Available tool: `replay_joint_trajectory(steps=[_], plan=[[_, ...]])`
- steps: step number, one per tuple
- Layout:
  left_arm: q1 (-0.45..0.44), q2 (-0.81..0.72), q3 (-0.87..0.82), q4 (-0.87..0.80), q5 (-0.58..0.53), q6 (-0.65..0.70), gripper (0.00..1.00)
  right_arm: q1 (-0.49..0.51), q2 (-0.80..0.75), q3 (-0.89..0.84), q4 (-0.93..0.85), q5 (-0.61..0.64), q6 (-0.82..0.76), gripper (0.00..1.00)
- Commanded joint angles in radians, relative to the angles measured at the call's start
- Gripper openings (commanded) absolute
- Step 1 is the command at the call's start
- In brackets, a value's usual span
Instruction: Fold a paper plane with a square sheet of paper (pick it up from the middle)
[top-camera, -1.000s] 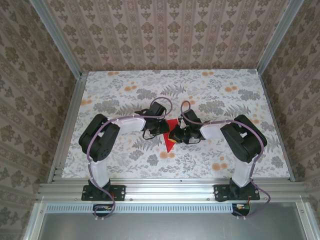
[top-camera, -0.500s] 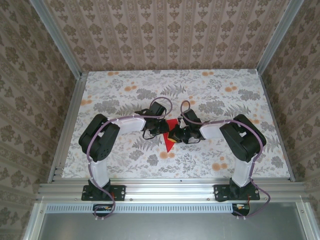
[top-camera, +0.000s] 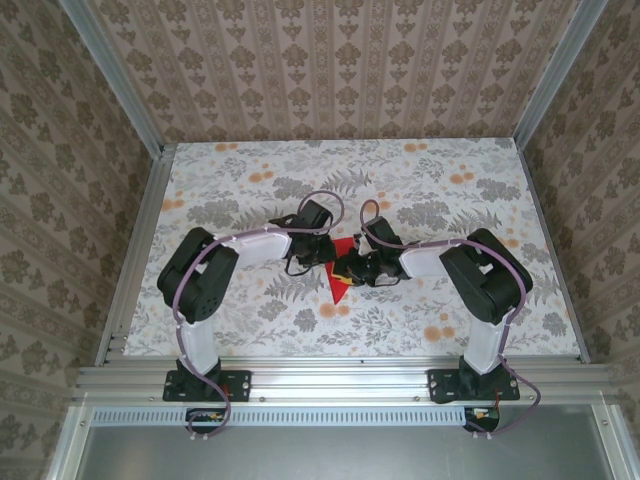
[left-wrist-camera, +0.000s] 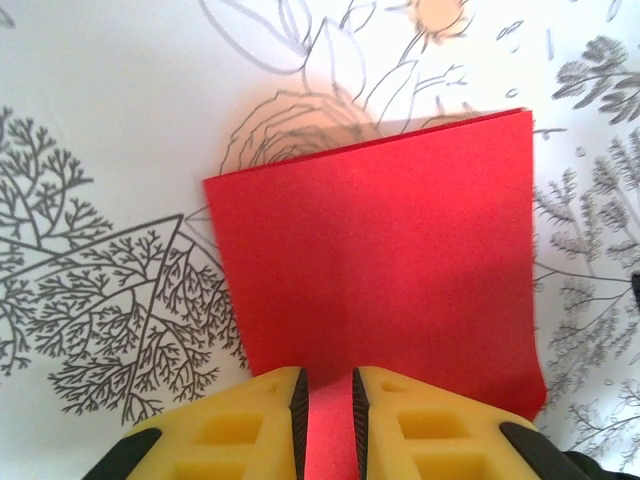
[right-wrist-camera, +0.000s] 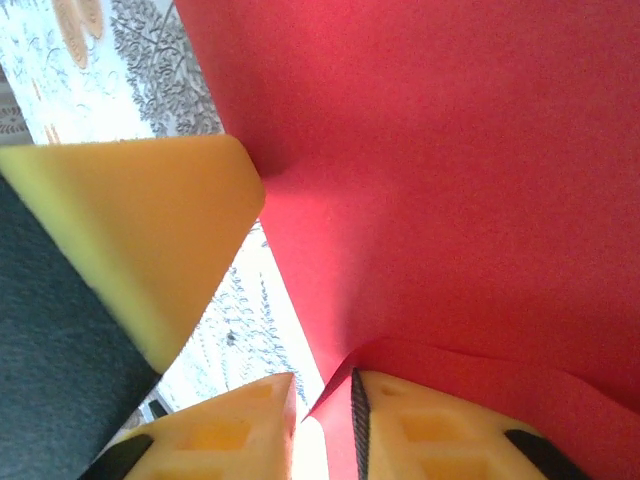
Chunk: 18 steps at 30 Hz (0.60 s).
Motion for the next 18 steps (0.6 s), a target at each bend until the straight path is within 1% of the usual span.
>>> replay_joint_trajectory(steps=[1, 4, 8, 11, 14, 17, 18], plan=[[-0.004, -0.052, 0.062, -0.093, -0.049, 0.049, 0.23, 0.002, 0.06, -0.015, -0.056, 0.079, -0.016, 0.28], [0.009, -0.094, 0.074, -0.123, -0.119, 0.046, 0.23, 0.002, 0.064, -0.022, -0.053, 0.081, -0.017, 0.29], [0.022, -0.142, 0.032, -0.129, -0.152, 0.026, 0.23, 0.001, 0.06, -0.026, -0.061, 0.094, -0.021, 0.29], [0.03, -0.173, -0.022, -0.115, -0.146, 0.007, 0.23, 0.0, 0.063, -0.029, -0.064, 0.101, -0.026, 0.29], [0.034, -0.199, -0.07, -0.094, -0.124, -0.013, 0.23, 0.0, 0.066, -0.039, -0.051, 0.1, -0.026, 0.32], [0.033, -0.224, -0.107, -0.079, -0.108, -0.022, 0.23, 0.0, 0.066, -0.046, -0.044, 0.101, -0.023, 0.4], [0.033, -0.23, -0.117, -0.078, -0.104, -0.025, 0.23, 0.0, 0.067, -0.052, -0.039, 0.101, -0.022, 0.41]])
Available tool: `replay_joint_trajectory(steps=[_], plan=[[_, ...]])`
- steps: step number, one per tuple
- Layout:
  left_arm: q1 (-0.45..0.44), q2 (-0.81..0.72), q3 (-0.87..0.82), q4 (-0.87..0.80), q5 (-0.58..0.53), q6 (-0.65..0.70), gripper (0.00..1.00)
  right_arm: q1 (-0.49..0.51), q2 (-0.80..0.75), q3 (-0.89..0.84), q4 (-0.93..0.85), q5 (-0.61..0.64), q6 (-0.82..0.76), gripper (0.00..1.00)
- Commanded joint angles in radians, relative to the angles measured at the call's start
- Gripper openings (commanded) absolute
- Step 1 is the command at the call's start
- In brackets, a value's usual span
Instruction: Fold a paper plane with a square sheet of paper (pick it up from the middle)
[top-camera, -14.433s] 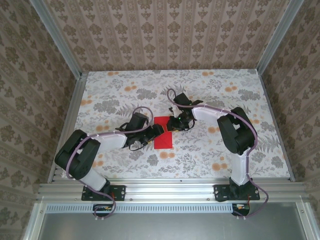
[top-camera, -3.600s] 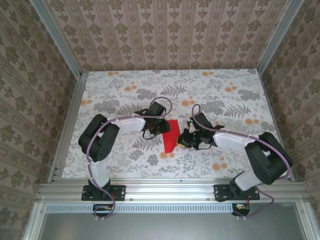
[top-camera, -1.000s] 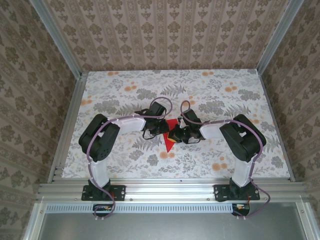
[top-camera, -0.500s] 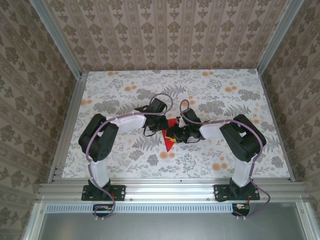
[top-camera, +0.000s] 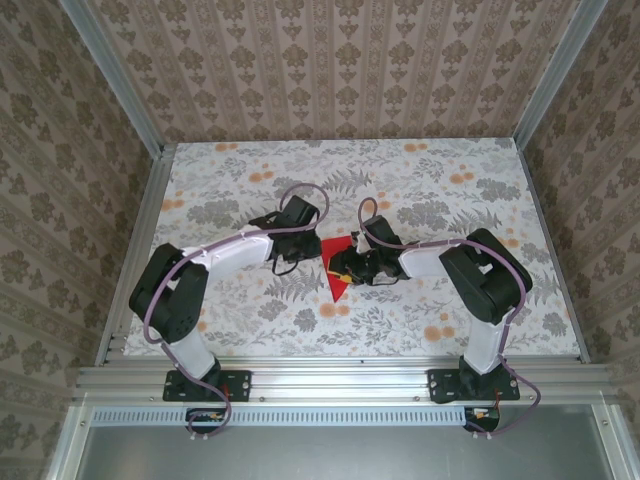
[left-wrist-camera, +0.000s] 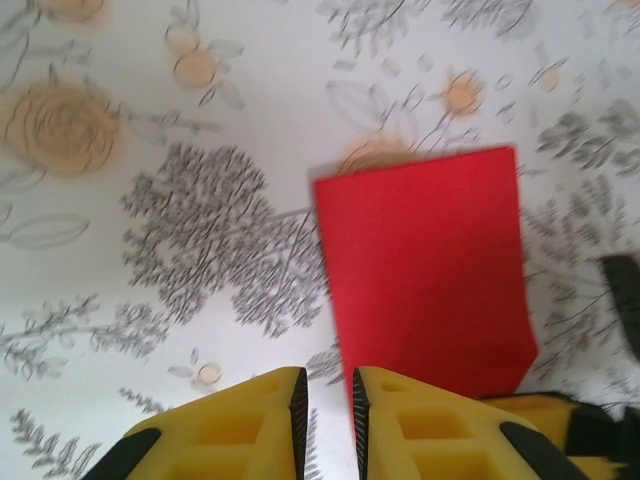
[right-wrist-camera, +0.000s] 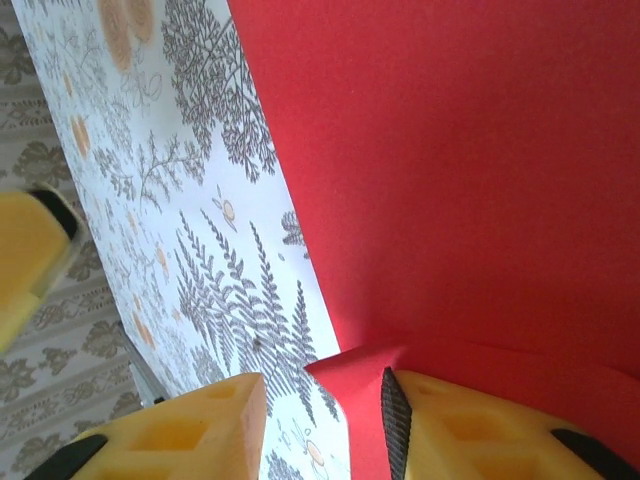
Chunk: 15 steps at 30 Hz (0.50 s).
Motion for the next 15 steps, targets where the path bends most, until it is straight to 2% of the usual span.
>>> replay_joint_trajectory(steps=[1, 2, 8, 15], plan=[[0.005, -0.044, -0.038, 0.004, 0.016, -0.026, 0.23, -0.003, 0.064, -0.053, -0.084, 0.105, -0.006, 0.41], [0.006, -0.049, -0.046, 0.008, 0.022, -0.028, 0.23, -0.003, 0.065, -0.053, -0.087, 0.106, -0.004, 0.39], [0.006, -0.068, -0.089, 0.055, 0.098, -0.038, 0.22, -0.007, 0.07, -0.057, -0.102, 0.115, -0.006, 0.13], [-0.014, -0.023, -0.122, 0.18, 0.234, -0.046, 0.14, -0.009, 0.078, -0.058, -0.122, 0.116, -0.022, 0.03]])
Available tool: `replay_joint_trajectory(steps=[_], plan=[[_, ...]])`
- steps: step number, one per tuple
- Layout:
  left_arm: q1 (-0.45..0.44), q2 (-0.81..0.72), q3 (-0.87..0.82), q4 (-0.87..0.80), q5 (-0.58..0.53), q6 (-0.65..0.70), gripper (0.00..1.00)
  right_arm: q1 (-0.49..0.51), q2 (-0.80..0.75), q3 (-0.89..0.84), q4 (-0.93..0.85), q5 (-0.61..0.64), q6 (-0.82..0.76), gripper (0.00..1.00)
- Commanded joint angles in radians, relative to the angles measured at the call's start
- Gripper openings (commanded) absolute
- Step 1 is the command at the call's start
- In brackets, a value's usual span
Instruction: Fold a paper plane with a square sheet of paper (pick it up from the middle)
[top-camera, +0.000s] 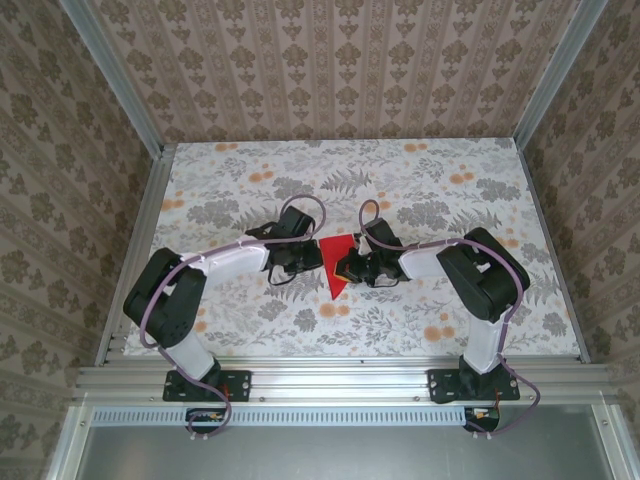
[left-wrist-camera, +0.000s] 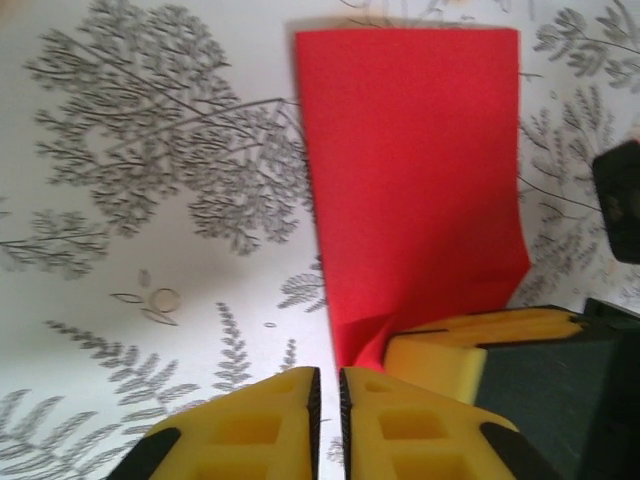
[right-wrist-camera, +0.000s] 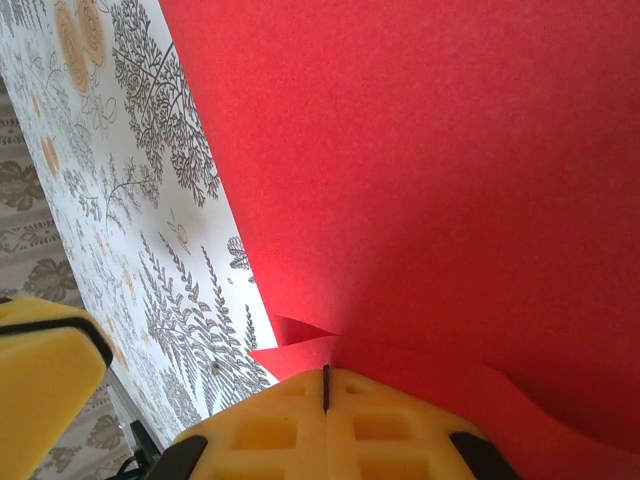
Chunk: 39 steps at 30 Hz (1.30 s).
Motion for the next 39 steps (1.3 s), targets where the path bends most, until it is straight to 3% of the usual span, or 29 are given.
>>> replay_joint_trajectory(steps=[1, 10, 24, 39], plan=[[-0.016, 0.025, -0.012, 0.087, 0.091, -0.017, 0.12, -0.005, 0.062, -0.04, -0.134, 0.072, -0.013, 0.03], [-0.044, 0.121, 0.035, 0.059, 0.065, -0.02, 0.03, -0.006, 0.058, -0.04, -0.141, 0.074, -0.013, 0.02], [-0.054, 0.18, 0.062, 0.026, 0.024, -0.019, 0.02, -0.01, 0.047, -0.045, -0.133, 0.058, -0.016, 0.02], [-0.089, 0.221, 0.092, -0.118, -0.07, -0.017, 0.01, -0.034, -0.147, -0.088, -0.018, -0.171, -0.021, 0.07]])
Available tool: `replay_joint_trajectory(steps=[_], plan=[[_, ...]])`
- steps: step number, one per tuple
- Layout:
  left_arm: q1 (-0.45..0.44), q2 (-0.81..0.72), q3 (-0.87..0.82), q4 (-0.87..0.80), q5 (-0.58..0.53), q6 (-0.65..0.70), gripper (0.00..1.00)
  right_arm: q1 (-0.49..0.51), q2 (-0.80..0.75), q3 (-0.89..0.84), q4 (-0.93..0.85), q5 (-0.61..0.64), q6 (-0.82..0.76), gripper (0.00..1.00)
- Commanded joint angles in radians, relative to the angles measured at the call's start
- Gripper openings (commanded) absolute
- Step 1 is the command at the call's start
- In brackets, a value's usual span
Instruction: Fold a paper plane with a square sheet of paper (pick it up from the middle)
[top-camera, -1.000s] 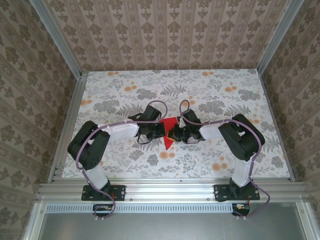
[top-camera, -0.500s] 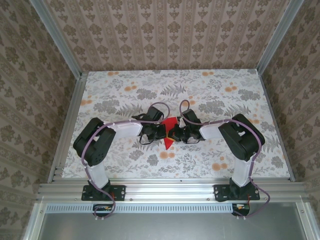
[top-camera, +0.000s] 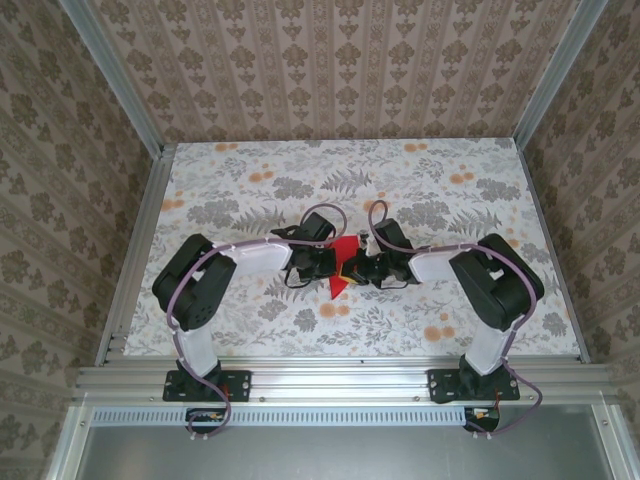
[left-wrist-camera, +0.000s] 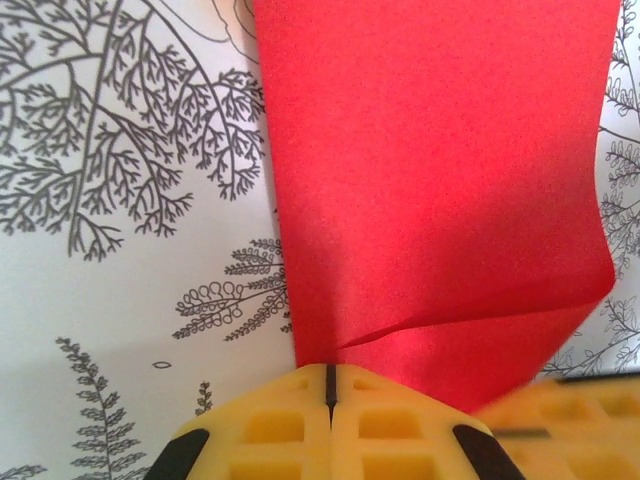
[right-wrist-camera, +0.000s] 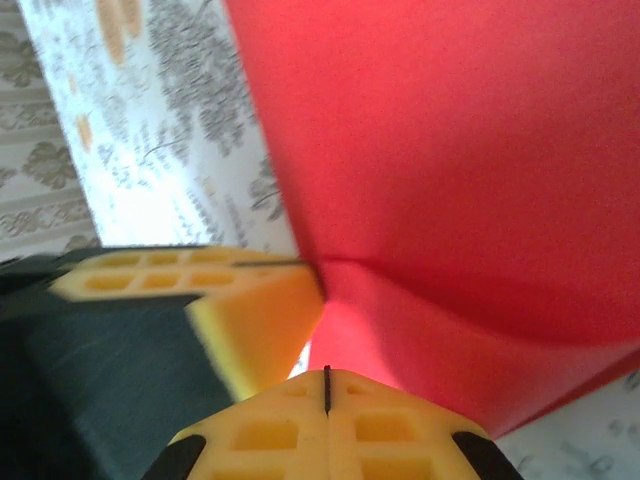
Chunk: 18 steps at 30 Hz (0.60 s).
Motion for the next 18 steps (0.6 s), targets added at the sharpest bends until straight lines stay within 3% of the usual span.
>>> replay_joint_trajectory(steps=[1, 10, 18], plan=[[-0.007, 0.042, -0.005, -0.088, -0.054, -0.007, 0.01, -0.001, -0.055, -0.02, -0.04, -0.079, -0.024, 0.07], [-0.018, 0.048, -0.005, -0.089, -0.062, -0.023, 0.01, 0.024, -0.049, -0.05, -0.056, -0.089, -0.036, 0.07], [-0.024, 0.044, -0.019, -0.084, -0.065, -0.04, 0.01, 0.045, 0.013, -0.041, 0.051, -0.105, 0.018, 0.08]])
